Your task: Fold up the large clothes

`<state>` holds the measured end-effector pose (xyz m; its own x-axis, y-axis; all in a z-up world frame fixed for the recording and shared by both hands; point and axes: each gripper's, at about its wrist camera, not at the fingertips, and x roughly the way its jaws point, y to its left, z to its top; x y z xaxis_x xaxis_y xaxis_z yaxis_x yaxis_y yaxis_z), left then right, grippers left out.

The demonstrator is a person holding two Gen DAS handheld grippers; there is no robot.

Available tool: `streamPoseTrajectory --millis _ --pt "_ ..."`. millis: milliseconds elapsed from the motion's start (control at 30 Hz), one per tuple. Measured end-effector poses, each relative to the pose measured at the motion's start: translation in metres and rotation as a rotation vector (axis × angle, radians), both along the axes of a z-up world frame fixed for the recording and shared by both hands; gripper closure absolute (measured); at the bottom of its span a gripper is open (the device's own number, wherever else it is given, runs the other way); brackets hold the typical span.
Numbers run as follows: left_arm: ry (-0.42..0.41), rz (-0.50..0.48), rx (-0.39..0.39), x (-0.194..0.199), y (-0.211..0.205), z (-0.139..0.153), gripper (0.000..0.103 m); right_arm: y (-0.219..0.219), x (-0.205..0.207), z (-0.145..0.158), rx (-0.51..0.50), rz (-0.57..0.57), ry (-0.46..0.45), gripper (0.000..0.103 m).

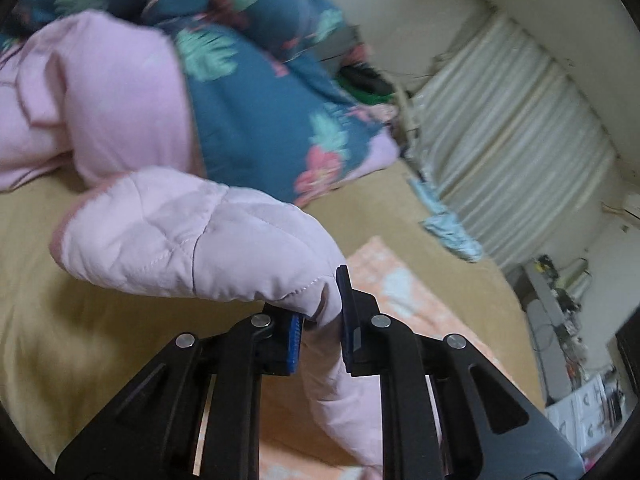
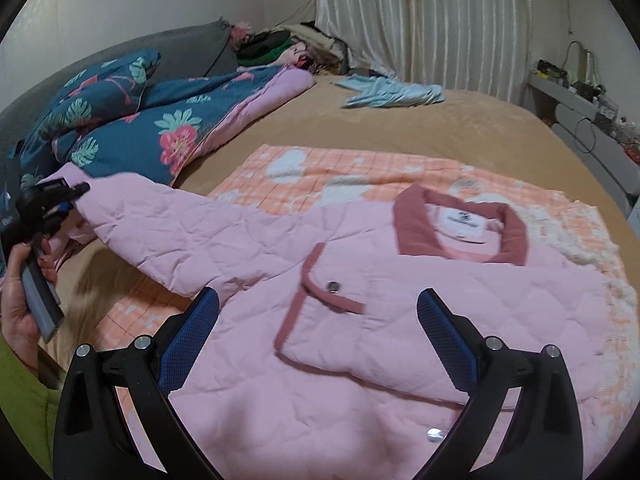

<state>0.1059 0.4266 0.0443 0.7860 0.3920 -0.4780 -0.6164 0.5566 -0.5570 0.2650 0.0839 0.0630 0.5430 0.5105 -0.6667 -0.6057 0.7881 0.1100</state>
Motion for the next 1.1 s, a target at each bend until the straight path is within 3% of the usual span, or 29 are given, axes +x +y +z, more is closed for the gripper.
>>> streamPoseTrajectory --millis 100,367,1100 --pt "-0.069 -0.019 0.004 0.001 -0.017 0.017 0.095 -0.018 -0.005 0.006 -0.002 -0.018 -0.018 0.004" --pt "-0.106 -0.119 0.093 0.009 -0.066 0.051 0.095 -0.075 -0.015 0.015 0.021 -0.094 -0.022 0.004" --pt "0.006 -0.329 0.318 0.055 -0.192 0.104 0.095 -0.186 -0.047 0.02 0.133 -0.248 -0.009 0.004"
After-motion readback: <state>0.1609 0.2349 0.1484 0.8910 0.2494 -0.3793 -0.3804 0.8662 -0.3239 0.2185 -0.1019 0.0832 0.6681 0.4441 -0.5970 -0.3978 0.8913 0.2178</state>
